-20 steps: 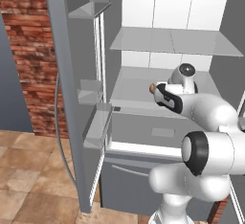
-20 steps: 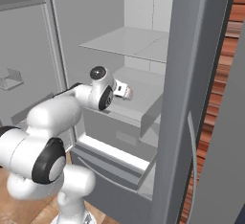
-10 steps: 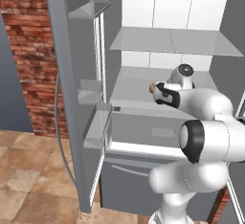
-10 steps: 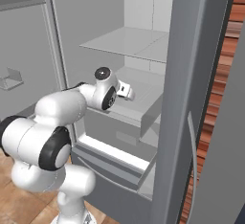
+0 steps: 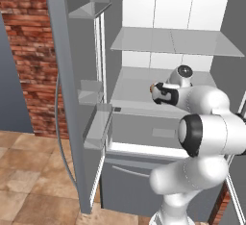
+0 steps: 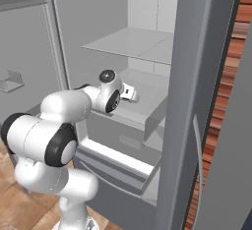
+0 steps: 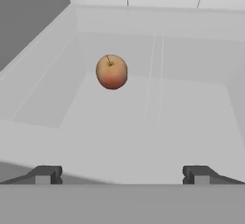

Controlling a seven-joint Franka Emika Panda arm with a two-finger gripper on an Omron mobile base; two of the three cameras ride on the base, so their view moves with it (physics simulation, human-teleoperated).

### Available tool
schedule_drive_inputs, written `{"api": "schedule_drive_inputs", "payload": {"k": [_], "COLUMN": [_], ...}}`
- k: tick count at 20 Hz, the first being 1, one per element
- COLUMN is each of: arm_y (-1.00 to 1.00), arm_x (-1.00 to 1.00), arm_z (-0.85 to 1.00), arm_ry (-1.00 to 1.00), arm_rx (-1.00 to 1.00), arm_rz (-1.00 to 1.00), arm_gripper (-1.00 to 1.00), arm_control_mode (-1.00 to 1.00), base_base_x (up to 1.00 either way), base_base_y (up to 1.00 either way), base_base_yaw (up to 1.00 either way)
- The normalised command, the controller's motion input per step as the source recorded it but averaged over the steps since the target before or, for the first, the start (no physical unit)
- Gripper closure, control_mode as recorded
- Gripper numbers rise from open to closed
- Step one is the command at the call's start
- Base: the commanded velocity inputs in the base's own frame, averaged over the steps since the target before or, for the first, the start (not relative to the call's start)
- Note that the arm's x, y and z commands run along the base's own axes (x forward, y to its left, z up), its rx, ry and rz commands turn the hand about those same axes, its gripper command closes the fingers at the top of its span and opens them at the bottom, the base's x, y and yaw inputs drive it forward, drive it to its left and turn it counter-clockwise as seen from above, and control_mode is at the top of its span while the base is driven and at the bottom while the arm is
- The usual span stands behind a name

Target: Retrieve the mango and peach from the fridge and place them into the bowl on the dining table.

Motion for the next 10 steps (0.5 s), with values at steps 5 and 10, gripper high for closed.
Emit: {"api": "schedule_drive_inputs", "payload": {"k": [5,10], "arm_y": [0.00,0.00], "arm_x": [0.10,0.17], "arm_z": [-0.03,-0.11], "arm_ry": [0.00,0.00], "arm_rx": [0.00,0.00], "arm_rz": [0.05,0.05], "arm_gripper": [-1.00,-1.00], "arm_control_mode": [-1.00,-1.00], "base_base_x": [0.00,0.00], "base_base_y": [0.00,0.00], "base_base_yaw": [0.00,0.00]}}
